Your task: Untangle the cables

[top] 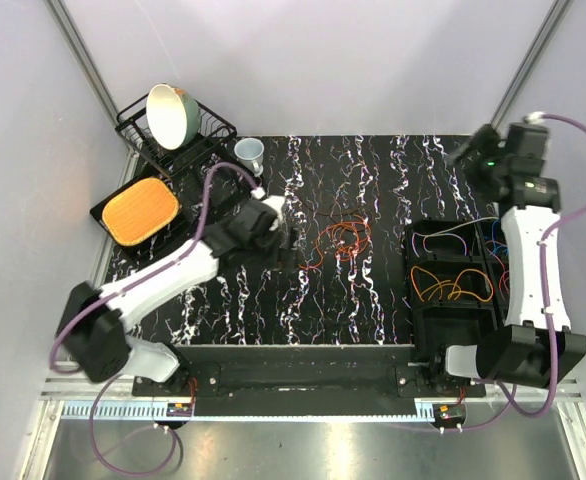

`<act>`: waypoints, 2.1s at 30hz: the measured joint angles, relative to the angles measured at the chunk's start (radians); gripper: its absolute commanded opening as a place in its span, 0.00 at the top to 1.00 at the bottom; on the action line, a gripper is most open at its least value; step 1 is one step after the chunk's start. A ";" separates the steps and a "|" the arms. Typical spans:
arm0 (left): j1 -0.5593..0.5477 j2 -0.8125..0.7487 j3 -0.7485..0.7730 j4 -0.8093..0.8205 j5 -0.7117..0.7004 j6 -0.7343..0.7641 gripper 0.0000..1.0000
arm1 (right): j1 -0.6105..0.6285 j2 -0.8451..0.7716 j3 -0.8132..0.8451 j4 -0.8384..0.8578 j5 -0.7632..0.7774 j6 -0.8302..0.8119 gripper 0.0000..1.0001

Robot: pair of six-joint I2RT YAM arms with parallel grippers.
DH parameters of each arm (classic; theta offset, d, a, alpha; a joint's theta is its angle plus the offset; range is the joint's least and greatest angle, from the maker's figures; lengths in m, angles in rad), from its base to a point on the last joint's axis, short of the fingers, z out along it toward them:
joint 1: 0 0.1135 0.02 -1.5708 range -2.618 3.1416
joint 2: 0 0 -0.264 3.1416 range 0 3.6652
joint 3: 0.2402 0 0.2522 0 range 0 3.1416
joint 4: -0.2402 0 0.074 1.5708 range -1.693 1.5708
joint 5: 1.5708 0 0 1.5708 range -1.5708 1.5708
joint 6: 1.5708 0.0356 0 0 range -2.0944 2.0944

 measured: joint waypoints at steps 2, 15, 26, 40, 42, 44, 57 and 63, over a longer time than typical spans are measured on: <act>-0.029 0.108 0.091 0.022 -0.006 -0.012 0.08 | 0.070 0.016 0.000 -0.001 -0.020 -0.003 0.11; -0.124 0.655 0.562 0.109 0.000 -0.028 0.20 | 0.129 0.022 -0.044 -0.002 -0.021 -0.053 0.11; -0.140 0.810 0.698 0.118 0.031 -0.018 0.25 | 0.130 0.022 -0.066 -0.004 -0.024 -0.057 0.11; -0.146 0.859 0.739 0.131 0.048 -0.017 1.00 | 0.131 0.022 -0.069 -0.005 -0.024 -0.057 0.11; -0.145 0.857 0.790 0.082 0.047 0.000 1.00 | 0.131 0.021 -0.069 -0.005 -0.024 -0.057 0.11; -0.140 0.845 0.855 0.044 0.047 0.022 1.00 | 0.131 0.018 -0.069 -0.006 -0.025 -0.056 0.11; -0.035 0.150 0.747 0.225 0.151 0.090 1.00 | 0.138 -0.094 -0.069 0.024 -0.076 -0.011 0.11; -0.003 0.173 0.362 0.202 0.360 0.099 1.00 | 0.141 -0.142 -0.111 0.089 -0.186 0.004 0.11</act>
